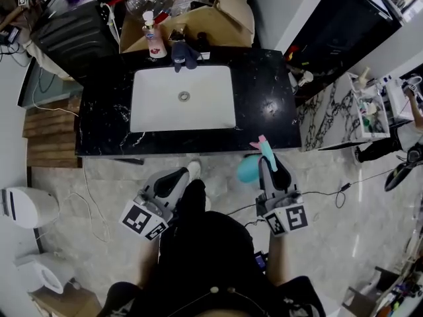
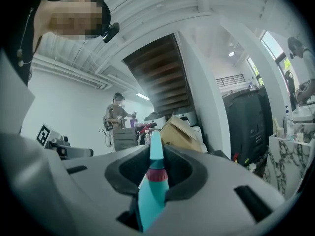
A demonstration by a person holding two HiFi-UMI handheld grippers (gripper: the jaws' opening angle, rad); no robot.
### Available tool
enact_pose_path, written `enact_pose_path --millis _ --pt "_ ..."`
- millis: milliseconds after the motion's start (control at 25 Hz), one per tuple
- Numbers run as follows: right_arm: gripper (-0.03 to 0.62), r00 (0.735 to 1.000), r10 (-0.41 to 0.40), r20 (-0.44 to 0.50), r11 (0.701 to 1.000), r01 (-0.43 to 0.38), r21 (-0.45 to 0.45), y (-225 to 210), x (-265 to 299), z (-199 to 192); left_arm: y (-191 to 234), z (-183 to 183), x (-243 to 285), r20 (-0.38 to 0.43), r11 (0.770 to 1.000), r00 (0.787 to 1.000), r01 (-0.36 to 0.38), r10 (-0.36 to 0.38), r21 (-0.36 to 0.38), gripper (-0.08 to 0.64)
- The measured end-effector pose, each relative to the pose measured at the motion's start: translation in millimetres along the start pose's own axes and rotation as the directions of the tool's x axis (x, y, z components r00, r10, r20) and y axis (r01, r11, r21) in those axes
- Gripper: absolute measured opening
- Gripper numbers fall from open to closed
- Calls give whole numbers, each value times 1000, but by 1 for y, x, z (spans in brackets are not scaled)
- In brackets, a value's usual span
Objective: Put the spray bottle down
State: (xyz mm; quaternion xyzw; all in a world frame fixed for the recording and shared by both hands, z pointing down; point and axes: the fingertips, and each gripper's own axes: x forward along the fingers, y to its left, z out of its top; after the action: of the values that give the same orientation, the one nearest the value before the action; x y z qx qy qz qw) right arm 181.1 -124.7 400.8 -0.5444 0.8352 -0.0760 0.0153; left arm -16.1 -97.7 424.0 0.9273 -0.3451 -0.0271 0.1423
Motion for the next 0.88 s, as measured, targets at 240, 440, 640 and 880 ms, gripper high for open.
enact_pose_path --millis 240,440,640,880 --pt "89 1000 -15 -9 1000 15 10 -33 58 -11 34 7 35 -21 999 999 40 -40 1 11" --pt "89 1000 -26 -14 999 26 -27 -52 111 -15 76 27 60 -21 999 999 35 -35 3 12" --pt "89 998 -60 -9 996 59 -60 -80 159 -31 113 33 80 -37 999 998 42 -42 8 11" --pt "89 996 -83 -42 995 80 -65 -112 198 -47 132 32 93 -56 1000 998 24 -25 -12 11"
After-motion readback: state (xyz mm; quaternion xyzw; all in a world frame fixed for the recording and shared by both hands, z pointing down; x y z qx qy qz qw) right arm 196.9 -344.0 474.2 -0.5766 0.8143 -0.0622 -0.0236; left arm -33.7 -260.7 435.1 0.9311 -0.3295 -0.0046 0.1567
